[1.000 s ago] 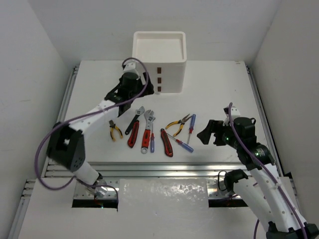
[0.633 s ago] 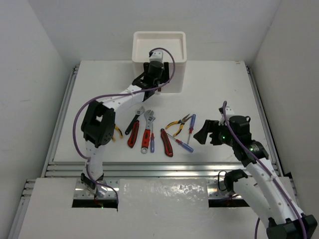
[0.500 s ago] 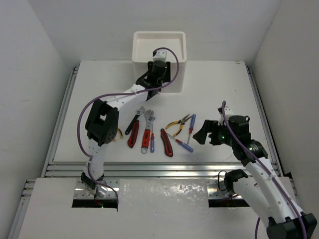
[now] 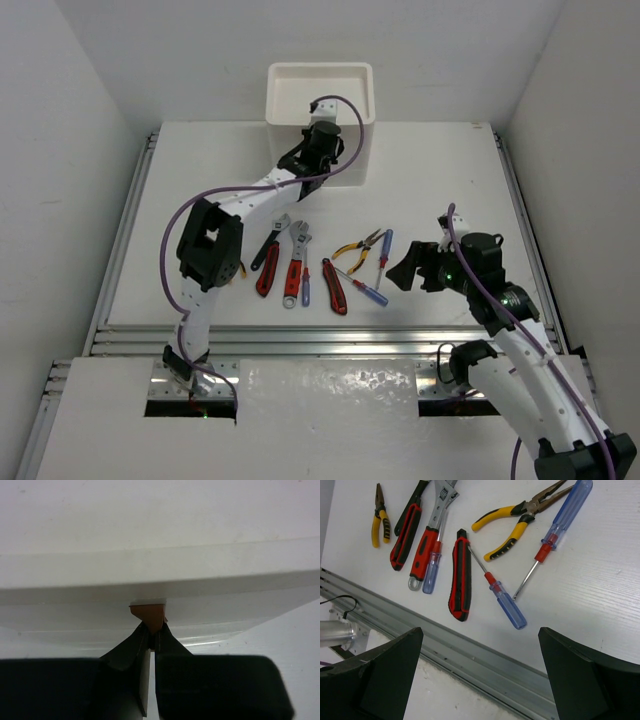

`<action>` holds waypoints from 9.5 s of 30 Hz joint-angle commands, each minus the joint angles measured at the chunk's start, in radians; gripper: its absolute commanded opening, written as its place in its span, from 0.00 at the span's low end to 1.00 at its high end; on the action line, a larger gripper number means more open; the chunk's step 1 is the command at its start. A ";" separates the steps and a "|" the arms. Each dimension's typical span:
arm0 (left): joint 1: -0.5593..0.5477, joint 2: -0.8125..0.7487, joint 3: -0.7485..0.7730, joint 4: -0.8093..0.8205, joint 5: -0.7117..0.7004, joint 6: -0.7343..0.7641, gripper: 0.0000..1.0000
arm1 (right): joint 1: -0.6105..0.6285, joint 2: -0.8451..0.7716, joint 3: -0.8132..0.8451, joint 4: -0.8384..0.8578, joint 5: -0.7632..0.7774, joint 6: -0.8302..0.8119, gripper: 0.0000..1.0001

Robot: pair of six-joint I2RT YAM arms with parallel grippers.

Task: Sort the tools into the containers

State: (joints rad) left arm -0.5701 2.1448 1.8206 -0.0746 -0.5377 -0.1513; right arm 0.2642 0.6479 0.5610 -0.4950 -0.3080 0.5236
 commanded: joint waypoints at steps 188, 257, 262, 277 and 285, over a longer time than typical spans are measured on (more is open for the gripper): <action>0.075 -1.721 -1.047 -0.475 0.093 -0.222 1.00 | 0.079 0.743 0.514 0.306 0.127 -0.370 0.07; 0.087 -1.738 -1.049 -0.481 0.065 -0.231 1.00 | 0.710 1.266 0.613 0.273 0.540 0.182 0.54; 0.087 -1.751 -1.049 -0.479 0.067 -0.229 1.00 | 0.710 1.302 0.608 0.263 0.518 0.213 0.31; 0.087 -1.783 -1.054 -0.476 0.071 -0.228 1.00 | 0.715 0.952 0.654 0.208 0.473 -0.055 0.10; 0.087 -1.781 -1.055 -0.476 0.068 -0.229 1.00 | 0.552 0.958 0.910 0.337 0.347 -0.756 0.07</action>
State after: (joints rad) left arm -0.4957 0.3664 0.7700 -0.5934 -0.4698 -0.3893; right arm 0.8875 1.5837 1.3891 -0.2584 0.0963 0.1032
